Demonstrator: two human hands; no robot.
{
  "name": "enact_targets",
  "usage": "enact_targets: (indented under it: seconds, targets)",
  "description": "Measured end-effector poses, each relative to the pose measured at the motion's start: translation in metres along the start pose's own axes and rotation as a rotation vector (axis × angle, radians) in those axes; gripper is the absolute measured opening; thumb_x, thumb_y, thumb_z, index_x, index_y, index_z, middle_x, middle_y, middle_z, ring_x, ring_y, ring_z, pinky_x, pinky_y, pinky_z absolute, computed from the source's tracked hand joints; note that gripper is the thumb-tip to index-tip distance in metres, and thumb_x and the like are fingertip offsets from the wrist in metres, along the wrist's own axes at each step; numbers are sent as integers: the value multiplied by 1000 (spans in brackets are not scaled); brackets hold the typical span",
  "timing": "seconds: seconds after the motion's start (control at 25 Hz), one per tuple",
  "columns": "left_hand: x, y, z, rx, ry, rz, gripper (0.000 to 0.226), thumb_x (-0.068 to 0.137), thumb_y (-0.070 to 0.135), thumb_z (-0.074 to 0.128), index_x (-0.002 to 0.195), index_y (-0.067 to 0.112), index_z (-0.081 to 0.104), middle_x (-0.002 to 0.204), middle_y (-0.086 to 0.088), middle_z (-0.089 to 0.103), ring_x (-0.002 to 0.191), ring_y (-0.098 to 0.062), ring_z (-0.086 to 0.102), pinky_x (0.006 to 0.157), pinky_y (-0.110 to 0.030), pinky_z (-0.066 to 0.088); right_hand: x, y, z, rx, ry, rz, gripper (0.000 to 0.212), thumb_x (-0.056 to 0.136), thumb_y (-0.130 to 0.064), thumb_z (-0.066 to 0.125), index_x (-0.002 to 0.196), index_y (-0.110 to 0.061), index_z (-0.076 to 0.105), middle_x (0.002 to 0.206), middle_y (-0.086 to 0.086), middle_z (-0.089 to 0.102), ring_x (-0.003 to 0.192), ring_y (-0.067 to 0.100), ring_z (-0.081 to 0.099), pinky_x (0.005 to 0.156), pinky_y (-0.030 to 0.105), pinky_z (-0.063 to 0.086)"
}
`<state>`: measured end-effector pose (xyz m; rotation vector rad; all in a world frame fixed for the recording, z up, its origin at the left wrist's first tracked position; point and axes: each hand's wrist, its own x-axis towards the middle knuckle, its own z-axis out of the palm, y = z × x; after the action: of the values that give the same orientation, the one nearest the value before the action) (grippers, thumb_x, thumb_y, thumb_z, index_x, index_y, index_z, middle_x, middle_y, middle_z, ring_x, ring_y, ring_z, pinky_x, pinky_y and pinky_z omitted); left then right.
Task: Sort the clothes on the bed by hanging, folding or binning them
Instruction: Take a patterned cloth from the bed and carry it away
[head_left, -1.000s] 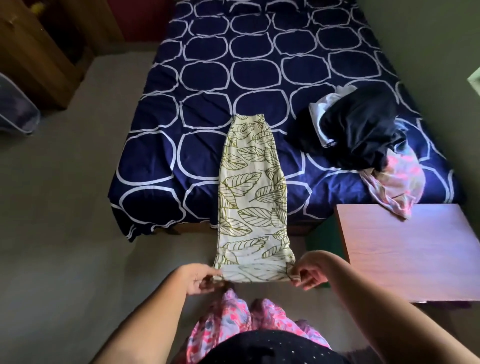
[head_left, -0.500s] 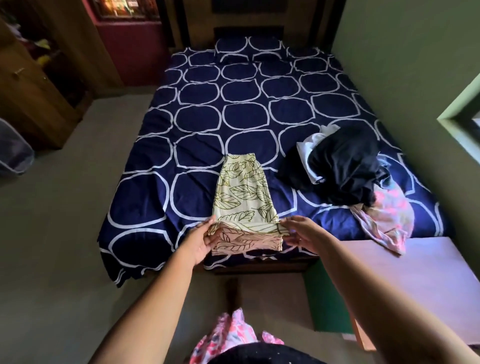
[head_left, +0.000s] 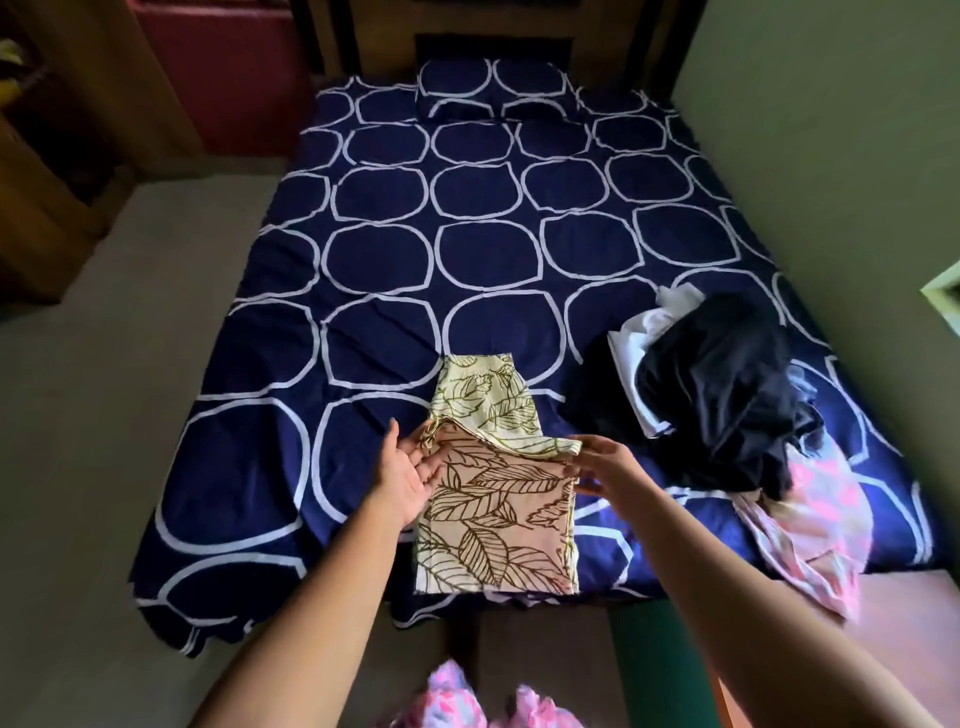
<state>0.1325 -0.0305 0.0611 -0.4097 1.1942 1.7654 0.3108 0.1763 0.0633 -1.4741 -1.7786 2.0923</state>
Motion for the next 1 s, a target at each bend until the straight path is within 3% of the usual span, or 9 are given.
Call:
enact_targets:
  seconds: [0.12,0.24,0.36,0.48,0.64,0.8,0.88,0.92,1.0]
  targets:
    - [36,18,4,54,17,-44,56,94,62,28,120,24,60,110,2,69,104,-15,62,80,-30,38,38,-19,10,29,78,9,7,91,-16,61,93,-17,67,70,-3,68,61,12,56,62,24,44]
    - [72,32,3,118,12,-63,58,94,61,30,126,22,59,112,5,69,106,-13,61,77,-29,37,82,-34,19,40,142,33,9,89,-10,63,83,-15,68,55,0,61,43,9,50,49,19,42]
    - [108,45,3,140,58,-83,60,94,62,29,127,21,58,118,1,67,108,-15,61,73,-29,38,131,-47,25,-48,139,50,1,85,-8,69,83,-8,68,62,9,60,41,11,49,42,18,42]
    - [145,57,10,160,89,-88,61,92,66,30,126,23,57,123,3,65,112,-15,59,75,-29,37,174,-59,29,-161,136,87,17,86,-8,66,70,-12,65,42,-4,58,32,3,49,36,13,39]
    - [200,70,23,263,124,-74,56,91,68,30,116,28,59,126,3,62,110,-13,59,76,-30,36,234,-65,33,-267,162,132,23,86,-12,65,63,-15,60,37,-6,56,39,8,55,46,20,44]
    - [233,80,36,351,107,-68,60,91,68,29,129,28,52,130,3,59,113,-12,58,77,-30,38,275,-64,34,-303,162,162,22,88,-16,62,66,-12,60,45,-3,60,46,14,56,50,22,43]
    - [244,82,43,414,67,-48,63,92,68,25,140,32,42,141,7,50,123,-14,52,87,-32,37,288,-67,37,-281,186,139,16,90,-19,60,80,-8,66,57,-1,66,50,14,61,56,26,48]
    - [248,80,45,456,40,-33,64,92,69,23,146,35,32,147,10,42,130,-16,46,94,-34,34,293,-66,39,-303,187,101,18,89,-21,61,100,-8,67,74,1,70,64,18,66,65,31,51]
    - [251,67,46,552,1,2,67,90,71,21,150,43,9,156,12,25,139,-18,34,106,-37,28,293,-58,44,-482,142,35,63,85,-28,68,141,-17,41,118,6,61,105,26,62,89,35,47]
